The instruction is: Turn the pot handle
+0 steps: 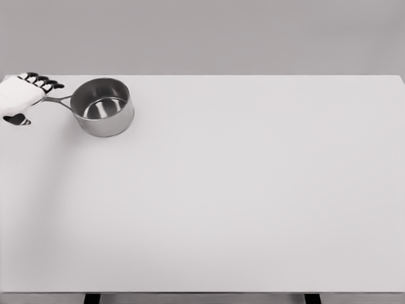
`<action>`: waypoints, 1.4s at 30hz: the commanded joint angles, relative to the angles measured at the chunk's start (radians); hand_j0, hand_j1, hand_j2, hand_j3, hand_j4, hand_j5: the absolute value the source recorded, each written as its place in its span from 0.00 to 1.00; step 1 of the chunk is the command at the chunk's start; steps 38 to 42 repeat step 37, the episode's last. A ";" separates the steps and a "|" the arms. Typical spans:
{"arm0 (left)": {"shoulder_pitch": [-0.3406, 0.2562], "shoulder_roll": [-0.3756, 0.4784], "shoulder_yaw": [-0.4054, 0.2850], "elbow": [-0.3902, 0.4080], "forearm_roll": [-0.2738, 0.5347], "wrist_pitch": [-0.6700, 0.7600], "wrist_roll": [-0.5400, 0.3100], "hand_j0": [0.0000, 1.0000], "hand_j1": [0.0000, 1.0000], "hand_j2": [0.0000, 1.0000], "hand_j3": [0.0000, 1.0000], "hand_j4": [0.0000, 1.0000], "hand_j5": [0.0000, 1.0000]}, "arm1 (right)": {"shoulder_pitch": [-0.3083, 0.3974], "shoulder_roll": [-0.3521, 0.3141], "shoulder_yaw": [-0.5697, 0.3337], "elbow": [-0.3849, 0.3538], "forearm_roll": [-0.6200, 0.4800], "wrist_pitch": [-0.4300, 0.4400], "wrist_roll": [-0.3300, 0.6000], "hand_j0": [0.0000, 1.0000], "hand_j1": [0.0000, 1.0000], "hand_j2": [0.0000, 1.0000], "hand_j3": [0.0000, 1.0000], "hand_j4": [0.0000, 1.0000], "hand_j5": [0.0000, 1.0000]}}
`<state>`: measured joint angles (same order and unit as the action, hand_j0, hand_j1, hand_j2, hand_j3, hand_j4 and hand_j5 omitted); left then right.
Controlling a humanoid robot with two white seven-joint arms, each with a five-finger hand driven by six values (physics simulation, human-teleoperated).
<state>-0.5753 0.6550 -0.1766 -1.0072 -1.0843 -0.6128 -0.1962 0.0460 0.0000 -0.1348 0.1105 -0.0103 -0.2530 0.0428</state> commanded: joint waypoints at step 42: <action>0.439 0.029 -0.020 -0.742 0.379 0.002 -0.112 1.00 1.00 1.00 1.00 1.00 1.00 | 0.000 0.000 0.000 0.000 0.000 0.000 0.000 1.00 1.00 1.00 1.00 1.00 1.00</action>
